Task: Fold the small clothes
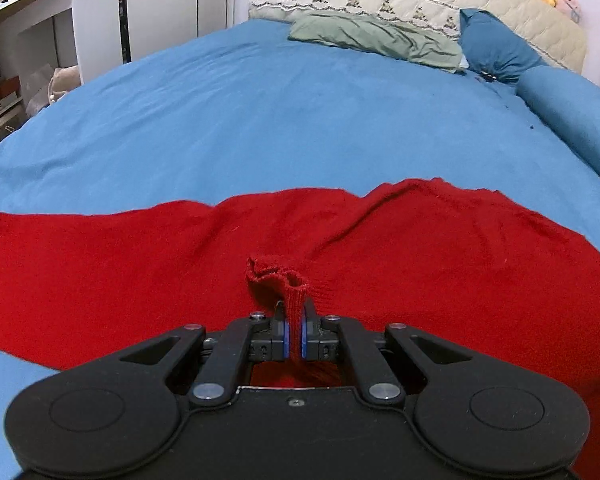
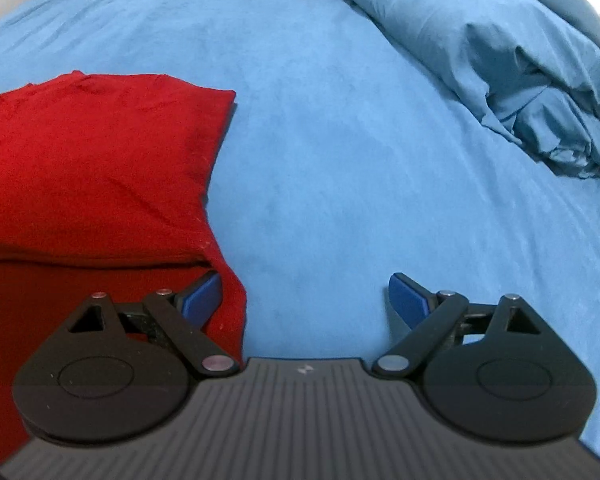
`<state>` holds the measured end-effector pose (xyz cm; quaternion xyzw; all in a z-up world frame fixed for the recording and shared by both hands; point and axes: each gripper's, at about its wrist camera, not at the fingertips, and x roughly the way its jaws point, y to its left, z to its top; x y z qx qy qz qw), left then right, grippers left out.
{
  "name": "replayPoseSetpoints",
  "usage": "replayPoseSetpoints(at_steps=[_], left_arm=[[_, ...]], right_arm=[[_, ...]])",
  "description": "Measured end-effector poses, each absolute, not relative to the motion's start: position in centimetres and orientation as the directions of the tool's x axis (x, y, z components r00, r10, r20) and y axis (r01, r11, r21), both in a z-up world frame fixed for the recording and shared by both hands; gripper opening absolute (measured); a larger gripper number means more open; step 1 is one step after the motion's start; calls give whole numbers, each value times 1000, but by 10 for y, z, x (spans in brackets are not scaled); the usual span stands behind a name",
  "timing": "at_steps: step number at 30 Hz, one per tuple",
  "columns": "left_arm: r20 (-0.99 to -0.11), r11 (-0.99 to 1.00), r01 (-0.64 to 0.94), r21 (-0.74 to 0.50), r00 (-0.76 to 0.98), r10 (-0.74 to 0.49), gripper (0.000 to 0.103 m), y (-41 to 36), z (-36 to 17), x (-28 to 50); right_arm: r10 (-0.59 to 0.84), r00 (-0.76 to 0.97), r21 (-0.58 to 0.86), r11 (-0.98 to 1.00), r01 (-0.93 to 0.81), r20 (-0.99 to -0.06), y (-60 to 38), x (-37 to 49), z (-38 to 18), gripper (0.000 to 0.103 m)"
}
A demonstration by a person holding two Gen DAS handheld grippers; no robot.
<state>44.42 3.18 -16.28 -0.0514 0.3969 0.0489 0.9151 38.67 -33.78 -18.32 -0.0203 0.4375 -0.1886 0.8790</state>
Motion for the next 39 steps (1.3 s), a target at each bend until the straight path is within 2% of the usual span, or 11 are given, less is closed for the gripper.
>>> replayPoseSetpoints(at_steps=[1,3,7,11,15,19,22,27,30,36,39], left_arm=[[-735,990,-139,-35,674,69,15,31,-161,443],[-720,988,-156,4,685,111,18,30,-151,437],[-672,988,-149,47,727,142,34,30,-128,426],[-686,993,-117,7,722,90,37,23,-127,424],[-711,998,-62,-11,702,36,37,12,-138,426],[-724,1000,-2,-24,689,-16,37,4,-144,422],[-744,999,25,-31,667,-40,37,-1,-155,420],[-775,999,2,-52,631,-41,39,2,-175,423],[-772,997,-11,-73,633,-50,39,6,-176,422],[-775,998,-12,-57,631,-37,40,8,-163,416],[-763,998,-47,-31,647,7,45,17,-137,414]], right_arm=[[-342,546,-199,932,304,-765,-336,387,-178,103],[-301,588,-185,950,250,-751,-330,384,-163,103],[-48,695,-21,999,47,-717,-303,398,-136,103],[57,699,81,997,2,-713,-289,448,-151,103],[47,618,126,988,85,-785,-308,476,-191,103],[10,627,65,996,66,-779,-305,467,-178,103],[37,668,67,998,19,-743,-302,479,-166,103],[17,610,65,996,57,-792,-313,532,-190,103],[-5,628,76,992,102,-778,-325,545,-194,103],[-24,637,66,991,116,-771,-312,533,-173,103],[-4,680,86,991,98,-733,-298,506,-143,103]])
